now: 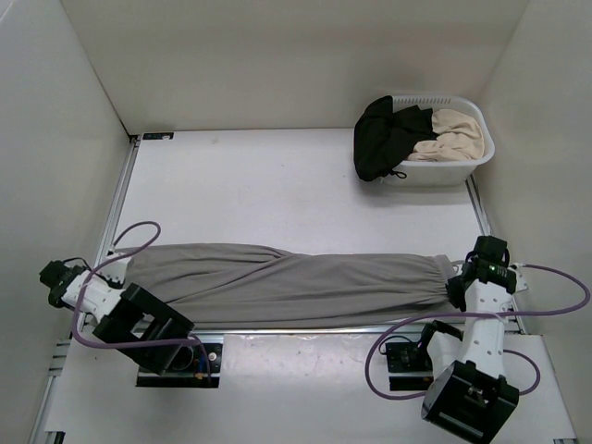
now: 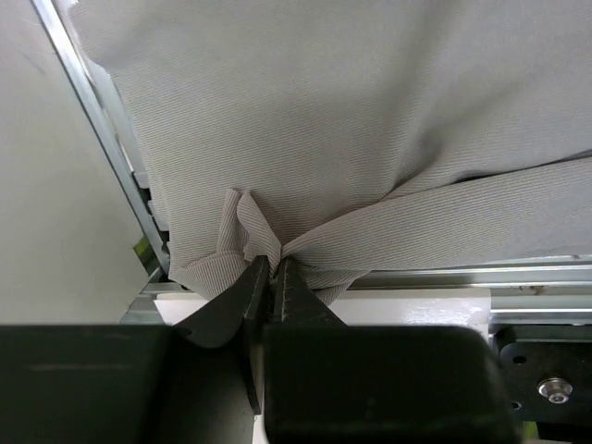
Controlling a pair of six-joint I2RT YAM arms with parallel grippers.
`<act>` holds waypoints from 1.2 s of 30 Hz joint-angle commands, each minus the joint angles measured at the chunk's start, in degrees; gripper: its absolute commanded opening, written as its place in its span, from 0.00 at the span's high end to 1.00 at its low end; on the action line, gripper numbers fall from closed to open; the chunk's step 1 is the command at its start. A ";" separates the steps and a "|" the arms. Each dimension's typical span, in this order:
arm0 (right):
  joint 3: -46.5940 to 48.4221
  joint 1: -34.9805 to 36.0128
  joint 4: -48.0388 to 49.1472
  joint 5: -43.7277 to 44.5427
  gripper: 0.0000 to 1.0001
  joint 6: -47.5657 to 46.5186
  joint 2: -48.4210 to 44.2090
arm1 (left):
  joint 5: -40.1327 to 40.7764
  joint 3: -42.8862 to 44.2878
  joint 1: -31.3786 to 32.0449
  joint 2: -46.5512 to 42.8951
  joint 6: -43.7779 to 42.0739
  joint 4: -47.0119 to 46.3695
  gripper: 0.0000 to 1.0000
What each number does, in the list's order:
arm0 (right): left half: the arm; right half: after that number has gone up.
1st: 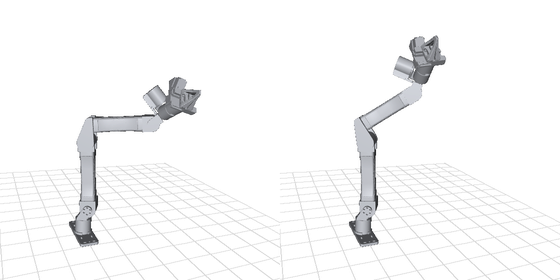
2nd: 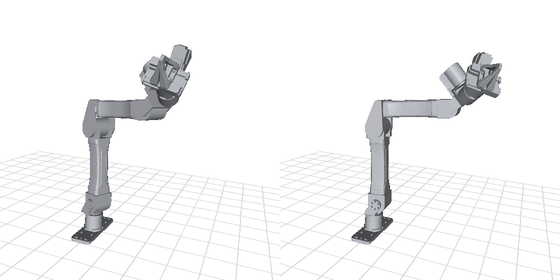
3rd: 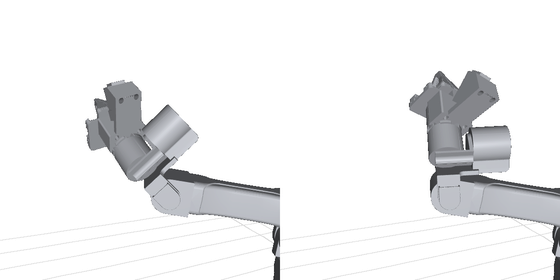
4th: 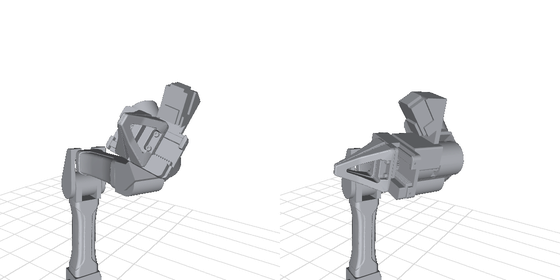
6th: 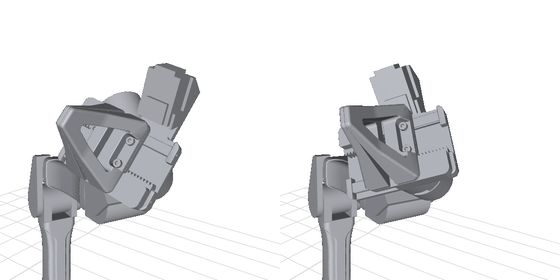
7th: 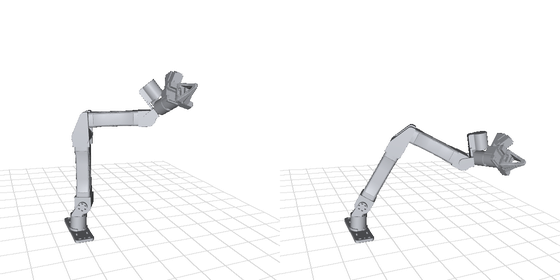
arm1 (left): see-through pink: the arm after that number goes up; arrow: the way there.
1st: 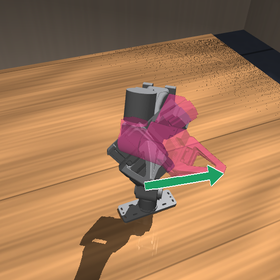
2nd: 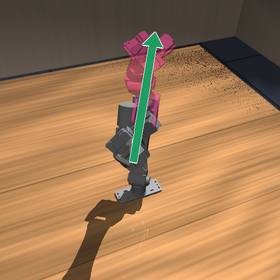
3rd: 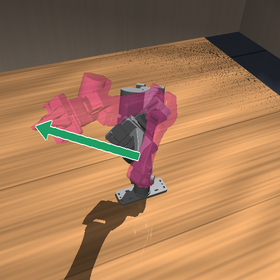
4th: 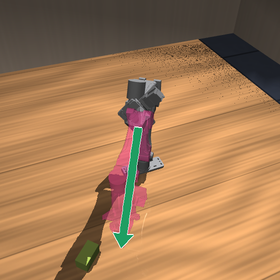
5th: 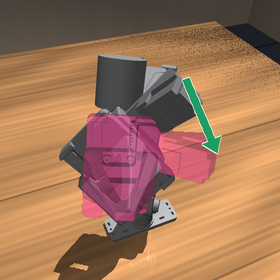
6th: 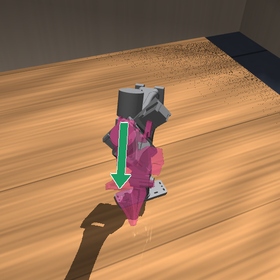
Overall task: Fold and stack the trousers
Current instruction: Fold the trousers
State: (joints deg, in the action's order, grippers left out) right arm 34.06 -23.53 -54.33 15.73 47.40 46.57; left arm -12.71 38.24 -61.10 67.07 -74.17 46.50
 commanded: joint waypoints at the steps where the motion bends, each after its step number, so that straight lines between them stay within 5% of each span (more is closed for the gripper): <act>1: -0.23 -0.64 -2.80 3.16 0.70 2.25 0.10 | 0.49 -0.45 -0.95 0.78 -2.29 -1.32 0.86; 2: 0.64 -0.64 -3.93 4.04 0.50 2.26 0.10 | 1.02 0.08 -2.43 2.52 -2.29 -1.32 0.83; 4: 1.52 -0.64 -5.00 5.80 0.34 3.49 0.10 | 1.54 1.39 -3.67 4.29 -2.29 -1.32 0.78; 5: 2.31 -0.64 -5.52 6.68 0.23 3.49 0.10 | 1.55 2.27 -4.89 5.08 -2.29 -1.32 0.63; 8: 3.11 -0.64 -7.02 8.80 0.15 4.28 -0.42 | 1.55 2.81 -6.74 6.32 -5.36 -0.01 0.50; 9: 4.59 -0.64 -7.02 8.80 0.14 4.28 -0.42 | 1.55 2.81 -6.75 6.32 -6.59 1.82 0.37; 17: 15.85 3.31 0.79 3.01 0.19 -11.24 1.68 | -6.41 12.63 -9.56 6.58 -6.10 9.31 0.40; 24: 13.50 14.19 8.45 -7.73 0.61 -15.85 8.62 | -9.44 22.05 5.53 17.91 15.15 3.89 0.51; 27: 10.51 17.27 10.29 -7.73 0.65 -13.31 11.52 | -8.82 23.19 9.23 22.22 20.54 1.23 0.43; 31: 5.84 19.92 13.80 -7.73 0.62 -9.43 14.16 | -4.35 23.20 16.17 26.88 23.63 -3.25 0.04; 36: 4.52 22.55 16.18 -6.85 0.64 -7.58 16.89 | -1.70 26.18 18.38 34.25 27.77 -6.95 0.05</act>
State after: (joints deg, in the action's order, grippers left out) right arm 38.50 -2.87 -41.82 8.71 37.91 62.85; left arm -16.19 61.41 -43.33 99.46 -50.41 43.40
